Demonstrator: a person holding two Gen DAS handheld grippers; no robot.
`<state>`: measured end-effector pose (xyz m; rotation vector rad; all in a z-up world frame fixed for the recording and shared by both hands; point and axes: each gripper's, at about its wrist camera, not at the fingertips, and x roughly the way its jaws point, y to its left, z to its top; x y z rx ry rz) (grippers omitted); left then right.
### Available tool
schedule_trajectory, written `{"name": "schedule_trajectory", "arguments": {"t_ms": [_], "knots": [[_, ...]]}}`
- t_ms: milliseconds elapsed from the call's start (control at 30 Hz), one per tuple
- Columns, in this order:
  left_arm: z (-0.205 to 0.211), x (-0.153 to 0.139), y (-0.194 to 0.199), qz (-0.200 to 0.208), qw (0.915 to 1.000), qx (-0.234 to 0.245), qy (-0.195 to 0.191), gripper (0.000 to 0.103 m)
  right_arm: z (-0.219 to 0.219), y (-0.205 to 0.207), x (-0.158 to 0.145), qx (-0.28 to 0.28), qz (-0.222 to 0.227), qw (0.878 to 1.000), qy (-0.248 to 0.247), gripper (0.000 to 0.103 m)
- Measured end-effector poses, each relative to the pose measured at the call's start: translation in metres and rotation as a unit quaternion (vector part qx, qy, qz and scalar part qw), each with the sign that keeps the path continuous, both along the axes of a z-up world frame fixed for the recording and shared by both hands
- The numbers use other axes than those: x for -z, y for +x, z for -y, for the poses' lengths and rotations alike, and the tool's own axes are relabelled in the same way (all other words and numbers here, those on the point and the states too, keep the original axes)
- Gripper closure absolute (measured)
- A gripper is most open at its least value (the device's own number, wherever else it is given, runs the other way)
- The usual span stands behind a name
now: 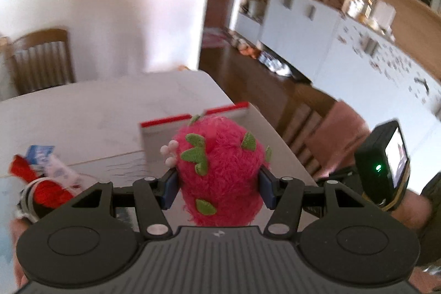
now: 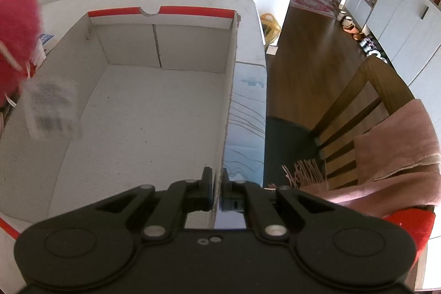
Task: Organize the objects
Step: 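Carry the strawberry plush into the box and open the left gripper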
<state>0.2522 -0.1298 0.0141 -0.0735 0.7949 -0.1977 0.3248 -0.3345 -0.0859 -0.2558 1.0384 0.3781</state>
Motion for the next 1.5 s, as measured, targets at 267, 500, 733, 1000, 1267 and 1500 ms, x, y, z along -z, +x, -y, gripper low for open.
{"name": "schedule_trajectory", "arguments": {"t_ms": [267, 500, 733, 1000, 1267, 1500], "knots": [[0.040, 0.057, 0.043, -0.071, 0.9927, 0.082, 0.053, 0.046, -0.003, 0.003, 0.000, 0.011, -0.015, 1.000, -0.011, 0.100], [0.050, 0.085, 0.054, -0.113, 0.9846, 0.120, 0.060, 0.046, -0.006, 0.003, -0.001, 0.012, -0.017, 1.000, -0.018, 0.100], [0.052, 0.108, 0.065, -0.147, 0.9772, 0.134, 0.074, 0.041, -0.007, 0.003, -0.002, 0.016, -0.019, 0.999, -0.021, 0.100], [0.046, 0.105, 0.065, -0.148, 0.9766, 0.145, 0.058, 0.029, -0.009, 0.004, -0.001, 0.020, -0.021, 0.999, -0.022, 0.100], [0.030, 0.088, 0.053, -0.122, 0.9830, 0.133, 0.032, 0.023, -0.010, 0.003, -0.001, 0.023, -0.022, 0.999, -0.023, 0.100], [-0.006, 0.048, 0.029, -0.077, 0.9906, 0.113, -0.003, 0.023, -0.010, 0.003, -0.001, 0.021, -0.022, 0.999, -0.024, 0.100]]}}
